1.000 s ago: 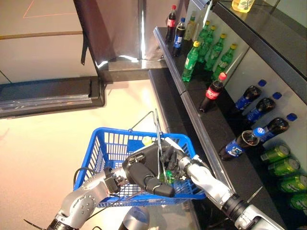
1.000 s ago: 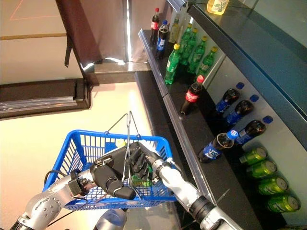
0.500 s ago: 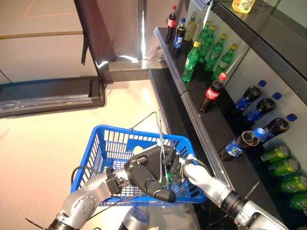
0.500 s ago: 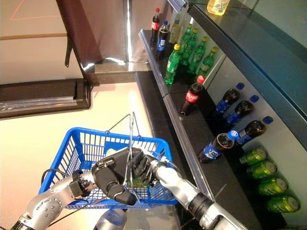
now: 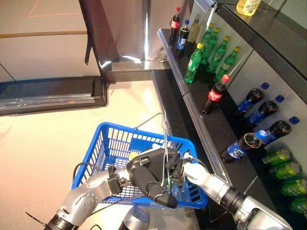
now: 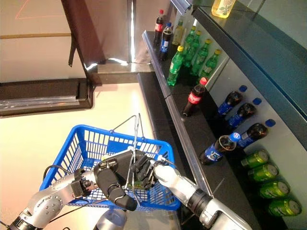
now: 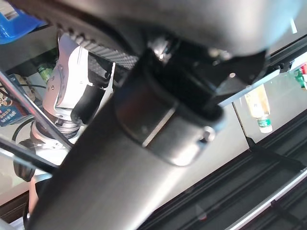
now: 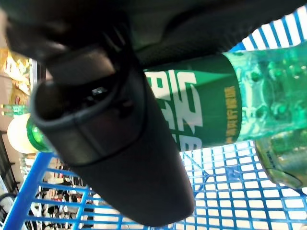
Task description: Pick up the drink and place into the basket.
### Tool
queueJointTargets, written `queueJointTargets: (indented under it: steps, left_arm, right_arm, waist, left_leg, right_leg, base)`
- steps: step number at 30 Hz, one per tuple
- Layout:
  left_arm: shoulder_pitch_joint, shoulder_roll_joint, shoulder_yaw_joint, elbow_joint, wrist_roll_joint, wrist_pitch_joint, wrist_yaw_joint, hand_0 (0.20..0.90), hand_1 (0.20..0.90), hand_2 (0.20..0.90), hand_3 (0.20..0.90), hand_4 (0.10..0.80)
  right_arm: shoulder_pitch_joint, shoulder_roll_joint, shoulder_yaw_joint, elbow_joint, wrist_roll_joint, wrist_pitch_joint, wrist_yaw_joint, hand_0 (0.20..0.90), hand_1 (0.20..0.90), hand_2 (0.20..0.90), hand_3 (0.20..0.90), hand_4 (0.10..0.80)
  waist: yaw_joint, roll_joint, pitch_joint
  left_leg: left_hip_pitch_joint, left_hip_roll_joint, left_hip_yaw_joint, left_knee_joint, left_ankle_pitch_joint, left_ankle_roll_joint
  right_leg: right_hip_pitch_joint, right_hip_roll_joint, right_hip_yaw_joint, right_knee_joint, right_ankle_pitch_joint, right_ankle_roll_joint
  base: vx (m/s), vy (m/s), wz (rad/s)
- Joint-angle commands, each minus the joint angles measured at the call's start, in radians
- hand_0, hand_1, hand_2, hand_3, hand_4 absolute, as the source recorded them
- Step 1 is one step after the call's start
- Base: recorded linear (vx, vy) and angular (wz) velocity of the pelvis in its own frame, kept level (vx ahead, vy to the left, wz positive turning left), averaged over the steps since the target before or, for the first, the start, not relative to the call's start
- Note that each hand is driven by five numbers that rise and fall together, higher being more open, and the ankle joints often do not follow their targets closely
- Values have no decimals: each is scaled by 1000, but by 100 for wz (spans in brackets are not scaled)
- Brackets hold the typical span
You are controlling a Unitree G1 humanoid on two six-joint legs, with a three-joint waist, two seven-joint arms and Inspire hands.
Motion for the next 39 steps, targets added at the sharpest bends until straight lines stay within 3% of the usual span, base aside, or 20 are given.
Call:
queueJointTargets:
  steps: [1,3,4,31,39]
  left_arm:
    - [-218,-171,-46,-317,-159,-183,-185,300,300,300,200,100]
    - [-216,-172,-48,-315,-155,-184,-187,300,300,300,200,100]
    - [-216,-174,-50,-316,-153,-183,-186,300,300,300,200,100]
    - [-195,-174,-17,-310,-138,-210,-139,300,300,300,200,100]
    - [-163,-168,28,-283,-119,-261,-68,300,300,300,200,100]
  right_arm:
    - [-79,67,84,-71,40,-49,37,474,474,474,403,303]
    - [-77,70,88,-67,42,-43,40,862,862,862,856,756]
    - [-73,72,90,-70,41,-38,38,900,900,900,900,800]
    - [-50,76,48,-75,48,-29,18,900,900,900,900,800]
    - [-39,58,3,-92,68,-34,-7,900,900,900,900,800]
  waist:
    - [-4,23,-177]
    - [-3,23,-177]
    - [-3,23,-177]
    - [-9,22,-178]
    - [-10,23,-178]
  left_leg:
    - [37,-12,-15,-19,-26,12]
    - [36,-12,-14,-19,-27,12]
    - [37,-12,-14,-19,-27,12]
    - [36,-11,-3,-19,-26,14]
    - [36,-10,4,-19,-25,15]
  right_leg:
    - [-31,30,20,43,45,-58]
    - [-32,30,19,45,44,-58]
    - [-32,29,18,46,44,-58]
    - [-35,31,28,44,47,-59]
    - [-37,30,31,44,49,-57]
  base:
    - [0,0,0]
    - [2,3,2]
    - [4,5,6]
    - [0,0,1]
    - [0,0,0]
